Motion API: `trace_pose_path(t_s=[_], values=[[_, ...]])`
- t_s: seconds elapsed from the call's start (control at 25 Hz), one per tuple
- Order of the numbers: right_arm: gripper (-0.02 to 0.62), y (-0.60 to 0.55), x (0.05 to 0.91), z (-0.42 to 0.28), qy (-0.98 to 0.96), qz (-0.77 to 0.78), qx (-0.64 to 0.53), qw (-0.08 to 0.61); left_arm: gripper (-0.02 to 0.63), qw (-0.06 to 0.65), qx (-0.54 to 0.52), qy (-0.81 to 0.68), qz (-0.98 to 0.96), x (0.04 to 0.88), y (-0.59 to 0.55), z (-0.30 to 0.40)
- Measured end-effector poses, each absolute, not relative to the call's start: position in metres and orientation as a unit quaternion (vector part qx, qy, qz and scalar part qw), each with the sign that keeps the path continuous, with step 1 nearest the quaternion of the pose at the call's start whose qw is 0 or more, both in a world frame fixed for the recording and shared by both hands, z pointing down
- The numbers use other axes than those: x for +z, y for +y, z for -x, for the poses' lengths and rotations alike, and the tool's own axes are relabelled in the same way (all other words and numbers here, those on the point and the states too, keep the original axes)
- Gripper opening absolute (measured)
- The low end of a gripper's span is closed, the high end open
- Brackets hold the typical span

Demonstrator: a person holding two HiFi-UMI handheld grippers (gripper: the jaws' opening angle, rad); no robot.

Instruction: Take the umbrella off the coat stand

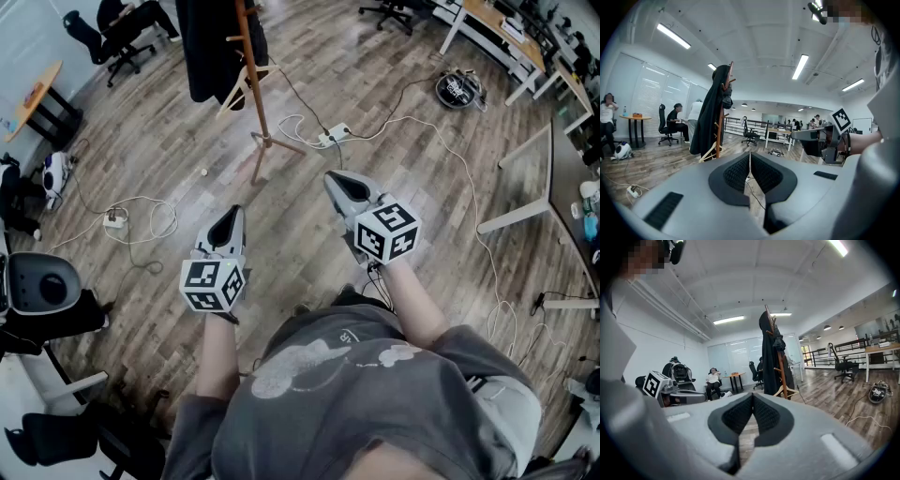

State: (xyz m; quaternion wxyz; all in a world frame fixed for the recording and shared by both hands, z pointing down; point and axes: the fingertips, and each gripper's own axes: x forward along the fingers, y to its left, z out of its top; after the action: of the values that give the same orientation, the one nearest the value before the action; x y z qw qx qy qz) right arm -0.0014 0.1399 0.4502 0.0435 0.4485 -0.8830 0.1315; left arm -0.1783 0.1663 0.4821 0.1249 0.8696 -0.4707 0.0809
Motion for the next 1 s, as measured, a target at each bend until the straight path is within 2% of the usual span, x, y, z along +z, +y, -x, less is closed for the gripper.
trace_pose_path(t_s=[0.6,0.84,1.0], values=[[-0.002,0.156,0.451,0.0,-0.881,-0.453,0.127,0.044,0.005,0.119,0.079,-0.471,-0.87,0.476,0.181,0.173],[-0.002,0.165,0.443,0.0,-0.88,-0.458,0.128,-0.004,0.005,0.133,0.082,-0.463,-0.872,0.486,0.191,0.178],[-0.002,0.165,0.446,-0.004,-0.876,-0.466,0.122,0.013,0.005,0.14,0.082,-0.46,-0.873,0.489,0.189,0.18]])
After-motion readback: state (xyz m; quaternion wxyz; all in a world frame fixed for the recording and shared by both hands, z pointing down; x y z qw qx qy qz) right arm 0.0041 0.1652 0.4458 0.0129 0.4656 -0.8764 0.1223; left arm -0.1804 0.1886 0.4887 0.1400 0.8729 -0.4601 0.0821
